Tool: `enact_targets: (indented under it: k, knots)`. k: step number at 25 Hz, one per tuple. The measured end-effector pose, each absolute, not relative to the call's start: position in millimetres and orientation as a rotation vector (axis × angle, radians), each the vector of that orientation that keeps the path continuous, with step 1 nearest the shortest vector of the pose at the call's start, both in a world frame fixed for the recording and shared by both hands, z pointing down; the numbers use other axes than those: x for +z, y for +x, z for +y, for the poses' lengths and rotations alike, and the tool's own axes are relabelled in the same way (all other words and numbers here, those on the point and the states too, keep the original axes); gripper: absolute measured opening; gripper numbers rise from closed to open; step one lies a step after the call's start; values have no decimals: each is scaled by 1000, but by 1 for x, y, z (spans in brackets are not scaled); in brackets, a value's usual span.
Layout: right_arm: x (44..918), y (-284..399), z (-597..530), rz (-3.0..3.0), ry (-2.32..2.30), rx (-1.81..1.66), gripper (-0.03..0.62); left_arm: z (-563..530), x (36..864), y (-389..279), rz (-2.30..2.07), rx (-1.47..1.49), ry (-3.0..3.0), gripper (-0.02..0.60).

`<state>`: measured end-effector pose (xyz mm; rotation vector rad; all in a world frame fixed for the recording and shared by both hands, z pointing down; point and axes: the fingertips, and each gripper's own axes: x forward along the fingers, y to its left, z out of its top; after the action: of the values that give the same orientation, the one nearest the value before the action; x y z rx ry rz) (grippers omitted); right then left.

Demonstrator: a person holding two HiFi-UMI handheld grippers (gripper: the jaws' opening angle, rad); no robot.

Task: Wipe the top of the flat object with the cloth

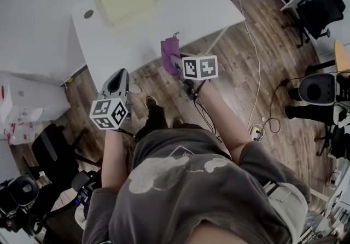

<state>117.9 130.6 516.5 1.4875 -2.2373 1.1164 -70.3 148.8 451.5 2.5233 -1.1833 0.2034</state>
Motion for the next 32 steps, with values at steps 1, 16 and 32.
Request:
enact_targets:
  k: [1,16,32]
  knots:
    - [517,117,134,-2242,1481,1123,75,156,451,-71,-1193,209,2518,-2]
    - [526,115,169,-2236,1448,1130,74,193,460,-75,-1199,243,2492,-2]
    - [512,35,209,-2205,1470,1035,74,227,456,-153,-1163,185,2502,-2]
